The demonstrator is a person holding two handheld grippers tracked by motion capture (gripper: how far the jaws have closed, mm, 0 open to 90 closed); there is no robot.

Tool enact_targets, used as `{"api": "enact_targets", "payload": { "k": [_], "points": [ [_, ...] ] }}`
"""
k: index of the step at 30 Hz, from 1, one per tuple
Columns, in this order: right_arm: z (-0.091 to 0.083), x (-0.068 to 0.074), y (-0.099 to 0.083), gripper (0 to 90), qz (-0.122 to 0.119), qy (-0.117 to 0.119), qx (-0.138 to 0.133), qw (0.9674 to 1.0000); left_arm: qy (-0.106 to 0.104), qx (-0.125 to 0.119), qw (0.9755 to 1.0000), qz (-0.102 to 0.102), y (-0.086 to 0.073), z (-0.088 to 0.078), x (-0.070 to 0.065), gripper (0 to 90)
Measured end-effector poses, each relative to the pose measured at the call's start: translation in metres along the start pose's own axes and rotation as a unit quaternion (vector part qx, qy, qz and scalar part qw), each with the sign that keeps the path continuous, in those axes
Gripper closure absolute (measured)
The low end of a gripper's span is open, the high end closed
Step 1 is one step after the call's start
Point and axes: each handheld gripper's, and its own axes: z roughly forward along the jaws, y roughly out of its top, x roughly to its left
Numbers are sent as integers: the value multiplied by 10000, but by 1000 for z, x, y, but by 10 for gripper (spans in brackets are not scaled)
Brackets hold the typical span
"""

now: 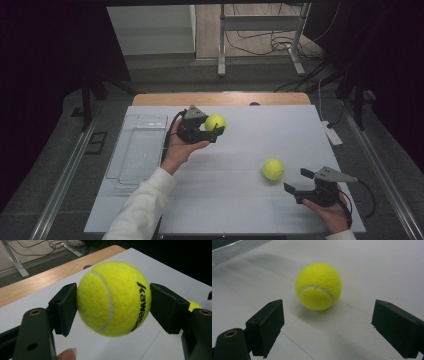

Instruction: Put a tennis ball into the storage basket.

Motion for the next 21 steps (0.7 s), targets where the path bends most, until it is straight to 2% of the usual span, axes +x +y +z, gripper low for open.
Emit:
{"api": "enact_targets", "payload": {
  "k": [10, 21],
  "points": [
    [0, 0, 0, 112, 0, -5, 3, 10000, 131, -33, 9999, -100, -2, -6, 11, 271],
    [0, 0, 0, 112, 9, -10, -6, 10000, 234, -90, 9996, -159, -2, -13, 16, 271]
  ]
}}
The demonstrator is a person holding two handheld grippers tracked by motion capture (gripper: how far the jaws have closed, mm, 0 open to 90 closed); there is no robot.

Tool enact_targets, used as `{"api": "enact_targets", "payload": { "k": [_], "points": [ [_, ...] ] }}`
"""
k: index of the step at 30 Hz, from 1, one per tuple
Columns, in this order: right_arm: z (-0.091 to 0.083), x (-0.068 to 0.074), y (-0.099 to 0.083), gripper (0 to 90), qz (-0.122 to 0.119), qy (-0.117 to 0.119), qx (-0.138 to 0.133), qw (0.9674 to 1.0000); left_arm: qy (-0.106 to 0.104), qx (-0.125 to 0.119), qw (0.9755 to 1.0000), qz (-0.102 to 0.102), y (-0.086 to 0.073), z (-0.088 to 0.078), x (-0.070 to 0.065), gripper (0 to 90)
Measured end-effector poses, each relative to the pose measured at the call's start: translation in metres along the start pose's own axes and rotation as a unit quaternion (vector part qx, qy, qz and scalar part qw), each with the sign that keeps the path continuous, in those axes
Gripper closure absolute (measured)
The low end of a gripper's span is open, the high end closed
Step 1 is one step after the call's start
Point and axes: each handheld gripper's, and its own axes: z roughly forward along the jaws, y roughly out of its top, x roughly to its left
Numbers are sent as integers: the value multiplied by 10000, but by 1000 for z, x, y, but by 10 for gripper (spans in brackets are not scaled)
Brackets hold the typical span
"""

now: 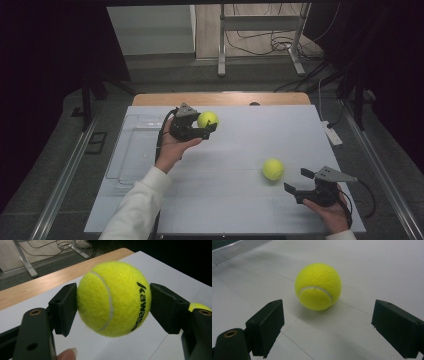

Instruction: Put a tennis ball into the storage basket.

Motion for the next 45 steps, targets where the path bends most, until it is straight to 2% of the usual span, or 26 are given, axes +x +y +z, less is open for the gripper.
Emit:
{"api": "enact_targets", "payload": {
  "k": [17, 27, 45],
  "points": [
    [0, 0, 0, 112, 2, 1, -5, 10000, 159, -64, 9998, -33, 0, -13, 10, 272],
    [0, 0, 0, 112, 1, -3, -2, 10000, 346, -82, 9993, -74, -2, -22, 22, 271],
    [0, 0, 0, 111, -4, -10, 4, 10000, 481, -153, 9985, -196, -5, -31, 35, 271]
  ]
}}
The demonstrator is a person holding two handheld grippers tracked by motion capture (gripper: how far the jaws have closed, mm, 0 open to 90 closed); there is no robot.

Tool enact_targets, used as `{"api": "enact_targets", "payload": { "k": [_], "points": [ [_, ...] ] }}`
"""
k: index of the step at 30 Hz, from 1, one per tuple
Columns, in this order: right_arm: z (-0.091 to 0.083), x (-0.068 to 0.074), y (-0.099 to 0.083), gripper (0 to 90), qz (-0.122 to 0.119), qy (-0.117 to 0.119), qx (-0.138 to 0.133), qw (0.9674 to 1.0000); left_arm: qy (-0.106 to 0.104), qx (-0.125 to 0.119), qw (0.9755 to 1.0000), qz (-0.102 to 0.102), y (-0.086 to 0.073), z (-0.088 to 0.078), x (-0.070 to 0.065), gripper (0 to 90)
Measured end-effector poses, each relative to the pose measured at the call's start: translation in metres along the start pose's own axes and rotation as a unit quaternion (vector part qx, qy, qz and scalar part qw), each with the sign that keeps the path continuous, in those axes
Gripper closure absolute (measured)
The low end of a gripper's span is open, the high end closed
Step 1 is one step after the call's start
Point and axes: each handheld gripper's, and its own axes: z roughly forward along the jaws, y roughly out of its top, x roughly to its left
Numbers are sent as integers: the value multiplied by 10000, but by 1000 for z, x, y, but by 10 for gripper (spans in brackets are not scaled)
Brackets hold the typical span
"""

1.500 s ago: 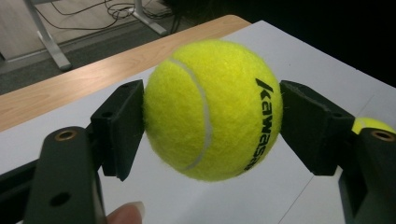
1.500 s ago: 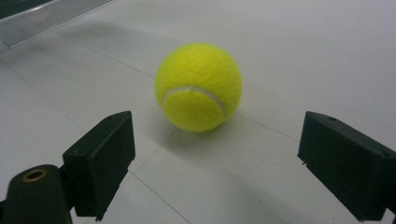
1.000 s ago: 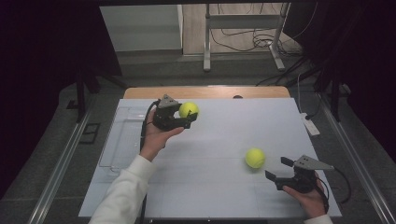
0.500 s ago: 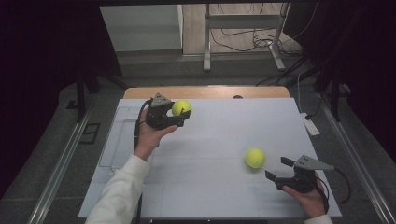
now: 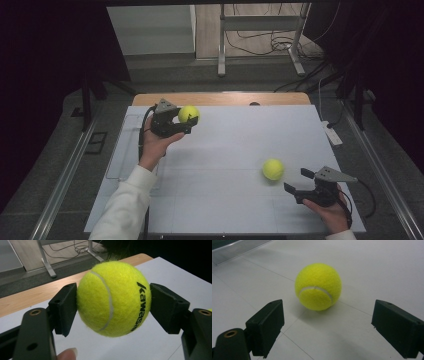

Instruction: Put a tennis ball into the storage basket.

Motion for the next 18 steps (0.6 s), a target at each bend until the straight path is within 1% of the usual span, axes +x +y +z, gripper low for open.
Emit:
{"api": "enact_targets", "payload": {
  "k": [14, 18],
  "points": [
    [0, 0, 0, 112, -1, -3, -6, 10000, 159, -70, 9998, -120, -1, -10, 15, 271],
    [0, 0, 0, 112, -1, -6, -1, 10000, 214, -59, 9996, -152, -2, -11, 19, 271]
  ]
}}
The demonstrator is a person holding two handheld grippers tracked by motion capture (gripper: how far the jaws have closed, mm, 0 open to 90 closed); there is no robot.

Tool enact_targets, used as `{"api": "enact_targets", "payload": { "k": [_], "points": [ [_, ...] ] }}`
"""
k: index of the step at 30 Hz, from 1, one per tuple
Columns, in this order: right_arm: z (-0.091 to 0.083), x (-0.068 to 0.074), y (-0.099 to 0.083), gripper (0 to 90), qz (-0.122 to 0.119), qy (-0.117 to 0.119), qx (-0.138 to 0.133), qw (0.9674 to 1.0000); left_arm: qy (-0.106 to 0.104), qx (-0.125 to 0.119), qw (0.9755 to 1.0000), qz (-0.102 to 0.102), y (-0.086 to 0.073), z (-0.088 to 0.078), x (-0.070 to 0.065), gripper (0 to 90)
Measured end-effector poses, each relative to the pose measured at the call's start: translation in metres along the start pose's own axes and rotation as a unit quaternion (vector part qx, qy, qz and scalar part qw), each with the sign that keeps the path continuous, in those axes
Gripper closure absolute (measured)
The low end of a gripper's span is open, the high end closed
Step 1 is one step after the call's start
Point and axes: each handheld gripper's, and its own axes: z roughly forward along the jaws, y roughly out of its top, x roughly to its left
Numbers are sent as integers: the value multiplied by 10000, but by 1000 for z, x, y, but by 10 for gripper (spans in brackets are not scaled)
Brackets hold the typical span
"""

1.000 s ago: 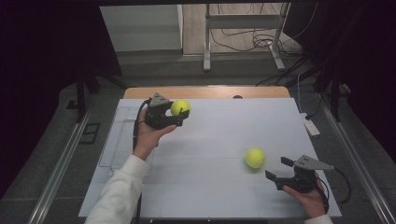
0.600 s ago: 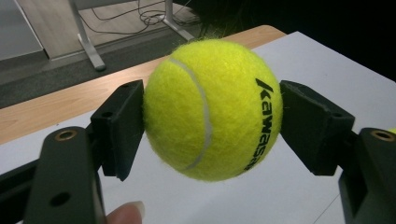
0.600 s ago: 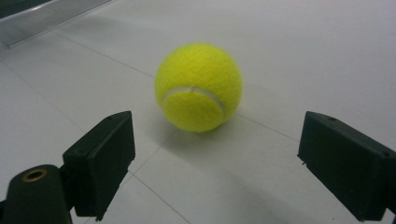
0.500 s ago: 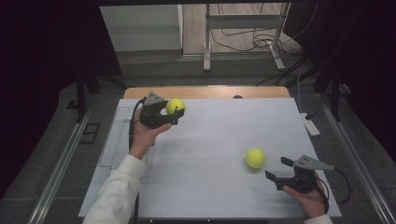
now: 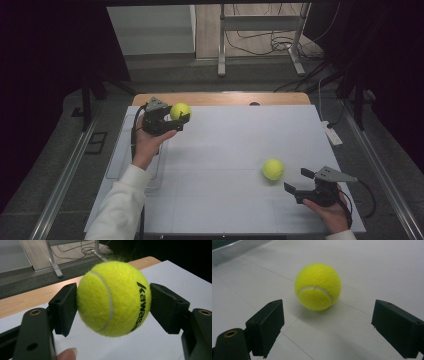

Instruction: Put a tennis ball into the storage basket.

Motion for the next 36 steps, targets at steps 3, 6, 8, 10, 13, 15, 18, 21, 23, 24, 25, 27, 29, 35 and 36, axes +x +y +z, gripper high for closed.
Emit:
{"api": "enact_targets", "payload": {
  "k": [3, 6, 8, 10, 13, 15, 18, 21, 23, 24, 25, 27, 29, 35, 36],
  "points": [
    [0, 0, 0, 111, 1, 0, -2, 10000, 30, 0, 10000, -16, 0, -1, 2, 271],
    [0, 1, 0, 112, -5, 0, -4, 10000, 89, -5, 9999, -52, -1, -3, 7, 271],
    [0, 0, 0, 112, 1, -1, -4, 10000, 135, 9, 9999, -67, -1, -4, 11, 271],
    [0, 0, 0, 112, -4, -2, -7, 10000, 166, 4, 9998, -111, -2, -5, 14, 271],
    [0, 0, 0, 112, -3, -2, -7, 10000, 226, 12, 9996, -147, -3, -6, 18, 272],
    [0, 0, 0, 112, 1, 1, -4, 10000, 252, 20, 9996, -161, -4, -7, 20, 272],
    [0, 1, 0, 112, 1, -1, -2, 10000, 302, 25, 9994, -178, -5, -9, 23, 271],
    [0, 1, 0, 112, 2, -2, -2, 10000, 336, 21, 9992, -202, -5, -10, 27, 271],
    [0, 1, 0, 112, 0, -2, 0, 10000, 360, 25, 9991, -212, -6, -11, 28, 272],
    [0, 1, 0, 112, 0, 0, 1, 10000, 374, 31, 9991, -218, -6, -11, 30, 271],
    [0, 1, 0, 112, -2, 0, 3, 10000, 390, 25, 9990, -230, -6, -12, 31, 272],
    [0, 1, 0, 112, -1, -1, 2, 10000, 418, 26, 9988, -249, -6, -12, 33, 271],
    [0, 0, 0, 112, 3, -3, -2, 10000, 456, 32, 9986, -266, -7, -14, 35, 271],
    [0, 1, 0, 112, 2, -4, -3, 10000, 546, 41, 9980, -303, -9, -18, 41, 271],
    [0, 1, 0, 112, 0, -3, -2, 10000, 546, 41, 9980, -303, -9, -18, 41, 272]
  ]
}}
